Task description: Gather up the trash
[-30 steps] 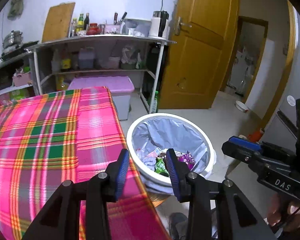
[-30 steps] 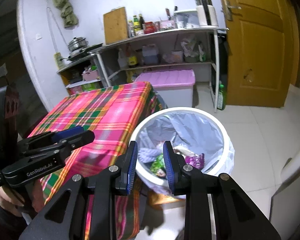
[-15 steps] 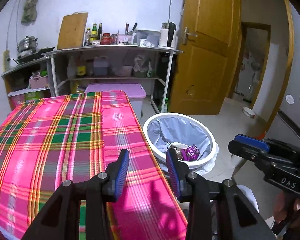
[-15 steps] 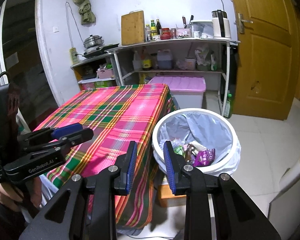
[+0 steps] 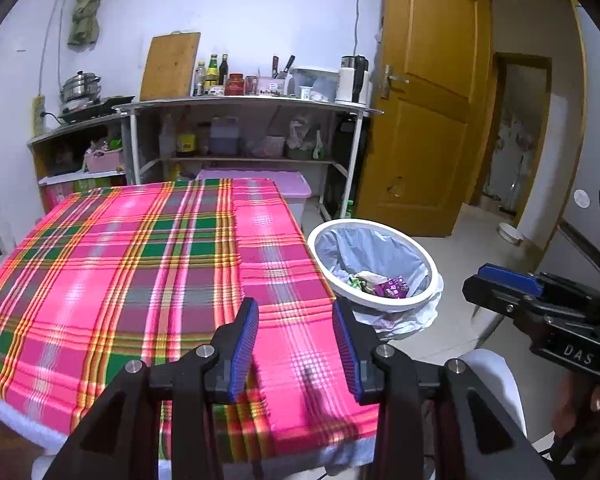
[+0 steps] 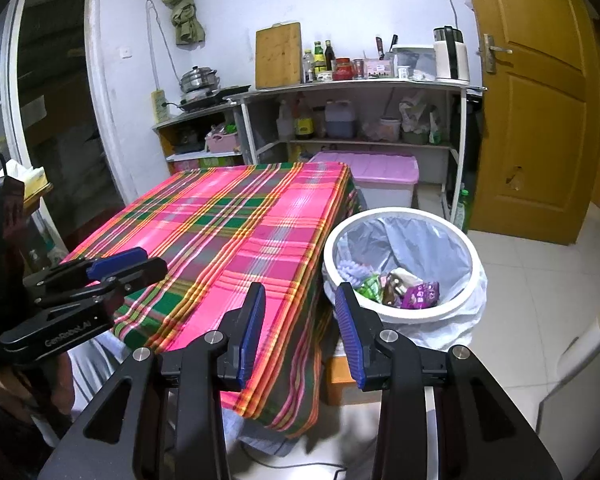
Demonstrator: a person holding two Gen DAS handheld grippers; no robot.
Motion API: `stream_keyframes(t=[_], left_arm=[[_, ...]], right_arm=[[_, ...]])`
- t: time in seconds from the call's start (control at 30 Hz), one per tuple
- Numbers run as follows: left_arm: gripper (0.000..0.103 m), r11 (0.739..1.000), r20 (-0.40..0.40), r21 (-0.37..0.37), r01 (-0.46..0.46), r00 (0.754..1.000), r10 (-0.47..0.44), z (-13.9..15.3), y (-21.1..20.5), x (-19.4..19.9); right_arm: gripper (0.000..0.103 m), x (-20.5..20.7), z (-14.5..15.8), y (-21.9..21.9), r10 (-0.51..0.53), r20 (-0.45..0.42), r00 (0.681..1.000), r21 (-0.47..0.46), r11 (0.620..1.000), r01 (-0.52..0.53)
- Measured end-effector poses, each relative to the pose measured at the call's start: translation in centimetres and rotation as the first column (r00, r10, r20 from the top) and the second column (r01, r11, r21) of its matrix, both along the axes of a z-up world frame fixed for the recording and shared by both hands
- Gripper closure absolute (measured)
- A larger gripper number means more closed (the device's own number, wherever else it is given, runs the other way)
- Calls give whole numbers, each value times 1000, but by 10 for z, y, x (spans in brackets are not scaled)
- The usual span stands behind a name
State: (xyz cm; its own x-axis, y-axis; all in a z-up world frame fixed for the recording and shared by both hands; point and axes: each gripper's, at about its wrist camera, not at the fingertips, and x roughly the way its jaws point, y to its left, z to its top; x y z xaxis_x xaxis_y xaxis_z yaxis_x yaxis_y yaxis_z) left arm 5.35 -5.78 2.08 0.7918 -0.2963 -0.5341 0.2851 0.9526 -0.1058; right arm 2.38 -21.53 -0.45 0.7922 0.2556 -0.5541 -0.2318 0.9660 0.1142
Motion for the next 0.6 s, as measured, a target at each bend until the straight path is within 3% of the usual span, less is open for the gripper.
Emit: stream_keyframes(t=[0.6], left_arm=[[65, 1000, -15, -2, -22, 1000, 22, -4, 5, -7]], right_arm=[[65, -3, -2, 1, -1, -2, 1000, -3, 1000, 1]])
